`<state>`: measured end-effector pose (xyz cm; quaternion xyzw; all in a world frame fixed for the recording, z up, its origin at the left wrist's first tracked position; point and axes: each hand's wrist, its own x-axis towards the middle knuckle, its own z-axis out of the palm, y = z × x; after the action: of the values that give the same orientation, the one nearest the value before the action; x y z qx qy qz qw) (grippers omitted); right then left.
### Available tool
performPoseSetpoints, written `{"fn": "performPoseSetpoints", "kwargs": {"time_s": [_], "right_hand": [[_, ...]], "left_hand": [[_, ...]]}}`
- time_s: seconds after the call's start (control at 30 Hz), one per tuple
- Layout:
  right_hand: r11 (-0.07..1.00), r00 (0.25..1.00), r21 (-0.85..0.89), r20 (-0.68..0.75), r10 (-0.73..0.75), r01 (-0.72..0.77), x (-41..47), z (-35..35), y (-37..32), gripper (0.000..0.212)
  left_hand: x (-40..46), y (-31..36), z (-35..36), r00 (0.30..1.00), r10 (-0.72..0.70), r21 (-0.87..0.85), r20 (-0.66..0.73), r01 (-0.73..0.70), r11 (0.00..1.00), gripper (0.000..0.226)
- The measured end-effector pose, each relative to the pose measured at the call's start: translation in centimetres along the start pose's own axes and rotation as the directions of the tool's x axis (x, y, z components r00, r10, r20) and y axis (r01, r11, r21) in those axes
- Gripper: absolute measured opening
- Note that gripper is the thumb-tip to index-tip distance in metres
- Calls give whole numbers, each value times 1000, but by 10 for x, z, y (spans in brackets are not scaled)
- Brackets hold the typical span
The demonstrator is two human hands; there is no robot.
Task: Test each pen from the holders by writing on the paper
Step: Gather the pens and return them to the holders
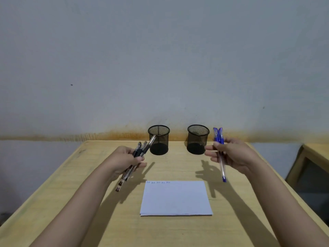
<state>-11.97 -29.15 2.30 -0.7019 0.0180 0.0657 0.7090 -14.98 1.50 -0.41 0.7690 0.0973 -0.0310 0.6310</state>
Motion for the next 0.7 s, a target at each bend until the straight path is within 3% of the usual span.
{"fn": "performPoseSetpoints", "kwargs": {"time_s": [0.17,0.37,0.53,0.7], "right_hand": [[986,984,45,-86,-155,159,42,6,-44,7],[924,876,-154,-297,-381,350,105,16,-66,21],[894,862,-301,-288,-417,332,154,23,-36,25],[828,886,-510,-239,-398,234,174,26,-5,27]], "left_hand": [[39,55,17,987,155,-138,-43,-159,978,16],[105,96,37,927,298,-251,-228,-351,902,21],[151,86,54,875,379,-232,-301,-452,861,23],[174,61,62,910,342,-140,-236,-380,914,32]]}}
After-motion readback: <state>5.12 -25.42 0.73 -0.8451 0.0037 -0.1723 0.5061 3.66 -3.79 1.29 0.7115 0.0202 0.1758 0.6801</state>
